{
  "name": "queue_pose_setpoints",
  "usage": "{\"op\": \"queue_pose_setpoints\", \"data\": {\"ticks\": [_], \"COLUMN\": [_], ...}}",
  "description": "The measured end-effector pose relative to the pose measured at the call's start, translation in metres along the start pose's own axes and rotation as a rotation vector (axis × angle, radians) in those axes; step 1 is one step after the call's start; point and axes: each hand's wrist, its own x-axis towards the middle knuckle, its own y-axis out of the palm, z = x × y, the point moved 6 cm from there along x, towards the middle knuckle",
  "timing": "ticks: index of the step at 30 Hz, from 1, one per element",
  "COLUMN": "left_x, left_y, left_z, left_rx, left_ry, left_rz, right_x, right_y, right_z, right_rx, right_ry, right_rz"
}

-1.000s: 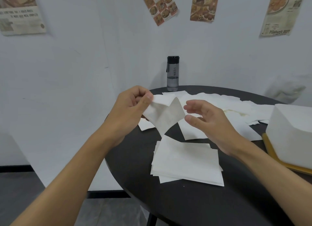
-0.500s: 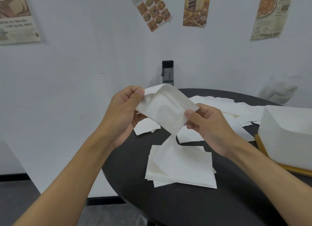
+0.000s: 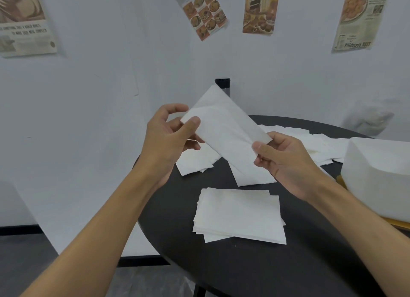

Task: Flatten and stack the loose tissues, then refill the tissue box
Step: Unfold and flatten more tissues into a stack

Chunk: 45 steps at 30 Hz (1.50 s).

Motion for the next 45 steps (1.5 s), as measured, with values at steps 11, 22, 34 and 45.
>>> {"op": "queue_pose_setpoints", "data": {"ticks": [11, 22, 34, 45], "left_x": [-0.006, -0.027, -0.005, 0.057], "left_y": [-0.007, 0.004, 0.020, 0.001], "left_z": [0.048, 0.086, 0.102, 0.172], "left_rx": [0.295, 0.540, 0.884, 1.415], "left_ry": [-0.157, -0.231, -0.053, -0.143], "left_rz": [0.083, 0.394, 0.374, 0.241], "right_x": [-0.009, -0.020, -0.007, 0.117], "right_y": [-0.012, -0.024, -0.033, 0.016], "right_z": [-0.015, -0.024, -0.034, -0.058], "right_rx": [-0.344, -0.784, -0.911, -1.115], "right_ry": [0.328, 0.441, 0.307, -0.054], "right_rz": [0.240, 0.576, 0.447, 0.227]}}
